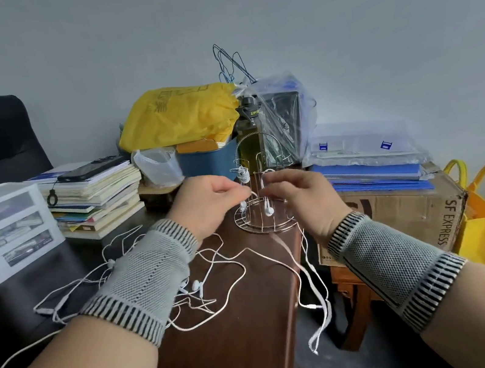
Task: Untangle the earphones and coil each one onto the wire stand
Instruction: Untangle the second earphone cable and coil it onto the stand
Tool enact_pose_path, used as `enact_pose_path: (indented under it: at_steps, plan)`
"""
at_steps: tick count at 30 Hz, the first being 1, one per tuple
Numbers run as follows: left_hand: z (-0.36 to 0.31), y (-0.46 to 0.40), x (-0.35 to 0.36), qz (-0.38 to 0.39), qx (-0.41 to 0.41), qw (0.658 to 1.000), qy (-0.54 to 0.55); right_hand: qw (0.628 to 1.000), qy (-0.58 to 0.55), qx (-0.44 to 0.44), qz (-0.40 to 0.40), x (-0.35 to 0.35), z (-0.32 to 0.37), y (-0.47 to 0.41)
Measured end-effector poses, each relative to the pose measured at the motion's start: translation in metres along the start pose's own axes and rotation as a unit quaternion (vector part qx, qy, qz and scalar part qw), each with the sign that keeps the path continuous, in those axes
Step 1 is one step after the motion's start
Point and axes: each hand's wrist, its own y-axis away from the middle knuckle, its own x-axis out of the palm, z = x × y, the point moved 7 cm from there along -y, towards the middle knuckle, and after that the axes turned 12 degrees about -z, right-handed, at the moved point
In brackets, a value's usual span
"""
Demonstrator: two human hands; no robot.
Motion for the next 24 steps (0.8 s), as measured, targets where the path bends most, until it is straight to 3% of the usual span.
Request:
enact_pose_path:
  at_steps: [2, 3, 6, 12, 17, 20, 24]
  plan:
    - [-0.003, 0.001, 0.013, 0.016, 0.019, 1.000, -0.012, 0.994, -0.081, 0.051, 0.055, 0.012, -0.006, 0.005]
    - [-0.004, 0.000, 0.017, 0.020, 0.025, 0.999, -0.017, 0.994, -0.071, 0.049, 0.061, 0.011, -0.008, 0.005]
    - [0.000, -0.002, 0.018, 0.024, 0.011, 1.000, -0.002, 1.000, -0.003, 0.022, 0.013, -0.010, -0.015, -0.002]
    - [0.011, -0.002, 0.038, 0.092, -0.069, 0.991, 0.074, 0.992, -0.056, 0.054, -0.096, -0.049, -0.021, -0.017]
    - [0.025, -0.025, 0.044, 0.018, -0.064, 0.998, 0.011, 0.979, -0.021, 0.055, -0.193, -0.080, -0.031, -0.035]
    - [0.030, -0.040, 0.052, -0.030, -0.063, 0.998, -0.002, 0.980, 0.032, 0.047, -0.191, -0.087, -0.040, -0.042]
    - [0.044, -0.055, 0.074, -0.036, -0.088, 0.995, -0.010, 0.975, 0.162, 0.023, -0.148, -0.084, -0.050, -0.052]
